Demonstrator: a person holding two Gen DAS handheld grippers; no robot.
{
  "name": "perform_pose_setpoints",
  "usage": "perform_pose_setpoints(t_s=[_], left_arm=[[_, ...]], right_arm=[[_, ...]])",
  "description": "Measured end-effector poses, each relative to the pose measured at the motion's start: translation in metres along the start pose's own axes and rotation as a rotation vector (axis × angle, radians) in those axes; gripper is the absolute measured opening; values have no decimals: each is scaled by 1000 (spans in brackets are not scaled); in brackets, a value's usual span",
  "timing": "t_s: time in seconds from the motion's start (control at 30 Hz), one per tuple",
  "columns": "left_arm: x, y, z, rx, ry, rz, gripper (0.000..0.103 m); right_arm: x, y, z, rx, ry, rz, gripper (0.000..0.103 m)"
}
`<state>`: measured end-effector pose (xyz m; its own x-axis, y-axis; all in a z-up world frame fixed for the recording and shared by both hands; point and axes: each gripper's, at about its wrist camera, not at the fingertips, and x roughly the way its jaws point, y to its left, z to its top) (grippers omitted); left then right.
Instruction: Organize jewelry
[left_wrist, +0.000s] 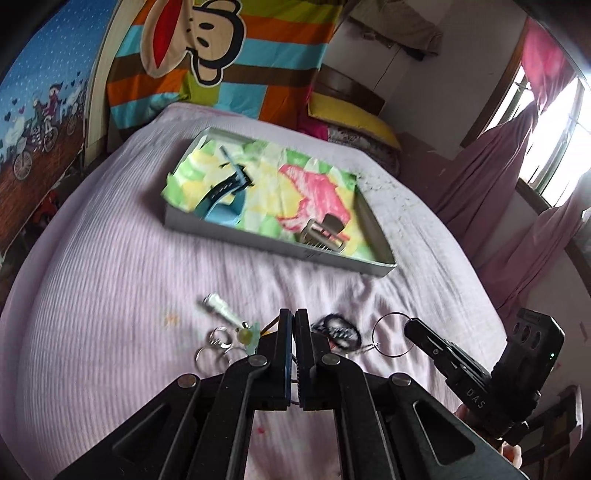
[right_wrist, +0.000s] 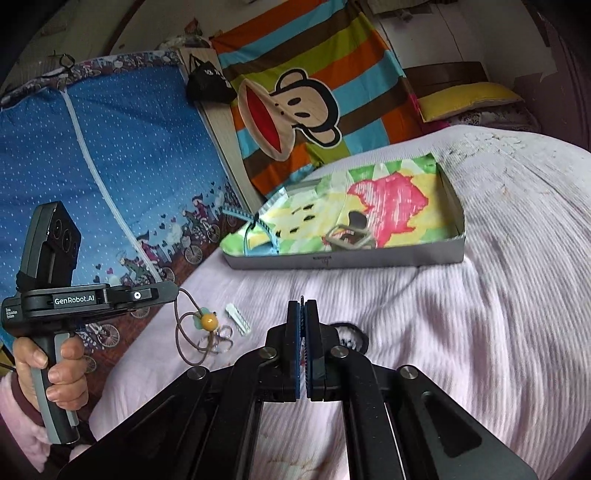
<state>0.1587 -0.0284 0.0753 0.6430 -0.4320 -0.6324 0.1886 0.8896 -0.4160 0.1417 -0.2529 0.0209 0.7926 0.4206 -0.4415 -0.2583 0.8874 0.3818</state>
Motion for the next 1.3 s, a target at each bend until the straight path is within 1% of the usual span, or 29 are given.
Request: perform_pose_setpoints(t_s=[0.17,0.33,0.53,0.63,0.7,0.83,1.0,1.1,1.3], left_arm=[[2,-12,13,13,-40,-12,2],[11,-24,33,24,-71,-21,2],[25,-38,70,42,-132,-27,2],[41,-39,87,46,-150,-39,2],[55,-39,95,44,-152,-34,2],[79,-35,102,48,-151,-8,2],[108,-22,101,20,-146,8,2],[118,-20,95,27,-132,27,2],[127,-12,78,38,-100,57,2]], right_arm=[[-2,-6,16,2,-51,-12,2],[10,-11,43,-18,-99,-47,2],[24,-12,81,-67,-173,-92,2],[34,-12,96,-80,-196,-112,2],[44,-15,103,-80,-202,-129,2],[59,-18,109,-99,-197,-177,2],[80,-28,104,-109,-152,-231,2],[89,-32,98,-115,-111,-247,2],[106,-41,85,-99,-27,-241,2]])
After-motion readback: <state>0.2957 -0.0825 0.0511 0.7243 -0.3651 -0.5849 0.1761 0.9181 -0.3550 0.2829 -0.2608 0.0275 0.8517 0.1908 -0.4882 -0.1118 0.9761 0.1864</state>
